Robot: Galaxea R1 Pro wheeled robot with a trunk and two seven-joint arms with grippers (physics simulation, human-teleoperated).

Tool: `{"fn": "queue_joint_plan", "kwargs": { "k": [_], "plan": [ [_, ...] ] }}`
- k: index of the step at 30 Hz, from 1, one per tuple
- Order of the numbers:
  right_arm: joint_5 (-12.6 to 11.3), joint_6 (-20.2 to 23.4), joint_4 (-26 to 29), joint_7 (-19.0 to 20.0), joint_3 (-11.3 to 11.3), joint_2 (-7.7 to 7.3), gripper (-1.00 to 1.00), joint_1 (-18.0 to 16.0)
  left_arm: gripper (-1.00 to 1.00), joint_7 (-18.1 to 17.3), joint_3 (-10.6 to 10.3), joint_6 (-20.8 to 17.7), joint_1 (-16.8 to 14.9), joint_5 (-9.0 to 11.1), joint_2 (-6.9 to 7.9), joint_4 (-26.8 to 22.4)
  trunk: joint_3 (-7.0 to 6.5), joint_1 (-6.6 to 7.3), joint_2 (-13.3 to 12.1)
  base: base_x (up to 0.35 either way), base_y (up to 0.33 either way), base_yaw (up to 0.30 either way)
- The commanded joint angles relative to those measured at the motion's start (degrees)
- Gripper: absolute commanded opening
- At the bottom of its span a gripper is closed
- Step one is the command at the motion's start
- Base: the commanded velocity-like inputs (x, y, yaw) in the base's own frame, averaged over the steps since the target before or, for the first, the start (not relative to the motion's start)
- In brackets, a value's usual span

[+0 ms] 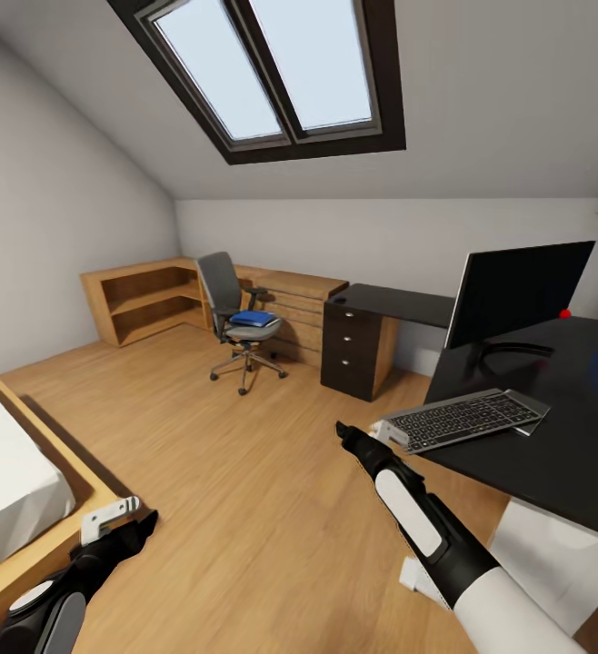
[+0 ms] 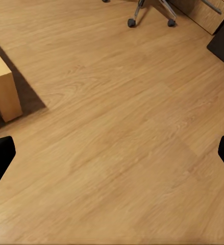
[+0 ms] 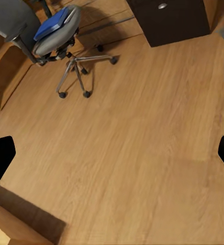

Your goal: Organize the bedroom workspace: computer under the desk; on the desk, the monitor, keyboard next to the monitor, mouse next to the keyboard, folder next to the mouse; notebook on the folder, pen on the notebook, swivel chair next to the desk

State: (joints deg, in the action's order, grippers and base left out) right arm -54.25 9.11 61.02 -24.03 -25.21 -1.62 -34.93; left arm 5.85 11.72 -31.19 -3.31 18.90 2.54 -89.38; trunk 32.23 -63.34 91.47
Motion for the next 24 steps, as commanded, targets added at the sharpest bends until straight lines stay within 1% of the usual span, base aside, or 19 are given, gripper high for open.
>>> {"fn": "queue_joint_plan", "kwargs": {
  "k": [1, 4, 5, 6, 10, 13, 14, 21, 24],
  "plan": [
    [-0.28, -0.17, 0.42, -0.89, -0.18, -0.32, 1.00, -0.05, 1.00, 0.48, -0.03, -0.29, -0.03, 0.61, 0.01, -0.10, 0.06, 0.00, 0.03, 0.000, -0.246, 0.000],
    [-0.32, -1.42, 1.15, -2.50, -0.18, -1.12, 1.00, -0.05, 1.00, 0.48, -0.03, -0.29, -0.03, 0.61, 0.01, -0.09, 0.06, 0.00, 0.03, 0.000, -0.267, 0.000],
    [-0.39, -2.54, 1.51, -3.49, -0.19, -1.66, 1.00, -0.05, 1.00, 0.48, -0.03, -0.27, -0.03, 0.61, 0.01, -0.09, 0.06, 0.00, 0.03, 0.000, -0.287, 0.000],
    [-0.58, -5.02, 1.96, -4.88, -0.17, -2.87, 1.00, -0.05, 1.00, 0.48, -0.03, -0.28, -0.03, 0.61, -0.01, -0.04, 0.06, 0.00, 0.03, 0.000, -0.301, 0.000],
    [-0.78, -6.06, 2.10, -5.32, 0.04, -4.02, 1.00, -0.05, 1.00, 0.48, -0.06, -0.28, -0.03, 0.61, 0.00, 0.02, 0.06, 0.00, 0.03, 0.000, -0.298, 0.000],
    [-0.86, -6.30, 2.14, -5.43, 0.56, -4.44, 1.00, -0.05, 1.00, 0.48, -0.09, -0.28, -0.03, 0.61, -0.01, 0.05, 0.06, 0.00, 0.03, 0.000, -0.273, 0.000],
    [-0.91, -6.47, 2.16, -5.54, 1.92, -4.74, 1.00, -0.05, 1.00, 0.50, -0.11, -0.28, -0.03, 0.61, -0.05, 0.13, 0.06, 0.00, 0.03, 0.000, -0.098, 0.000],
    [-0.94, -6.54, 2.17, -5.58, 2.81, -4.99, 1.00, -0.05, 1.00, 0.49, -0.12, -0.28, -0.03, 0.61, -0.07, 0.17, 0.06, 0.00, 0.03, 0.000, -0.042, 0.000],
    [-0.94, -6.52, 2.18, -5.62, 3.86, -5.10, 1.00, -0.05, 1.00, 0.48, -0.12, -0.28, -0.03, 0.61, -0.07, 0.17, 0.06, 0.00, 0.03, 0.000, -0.006, 0.000]
  ]
}}
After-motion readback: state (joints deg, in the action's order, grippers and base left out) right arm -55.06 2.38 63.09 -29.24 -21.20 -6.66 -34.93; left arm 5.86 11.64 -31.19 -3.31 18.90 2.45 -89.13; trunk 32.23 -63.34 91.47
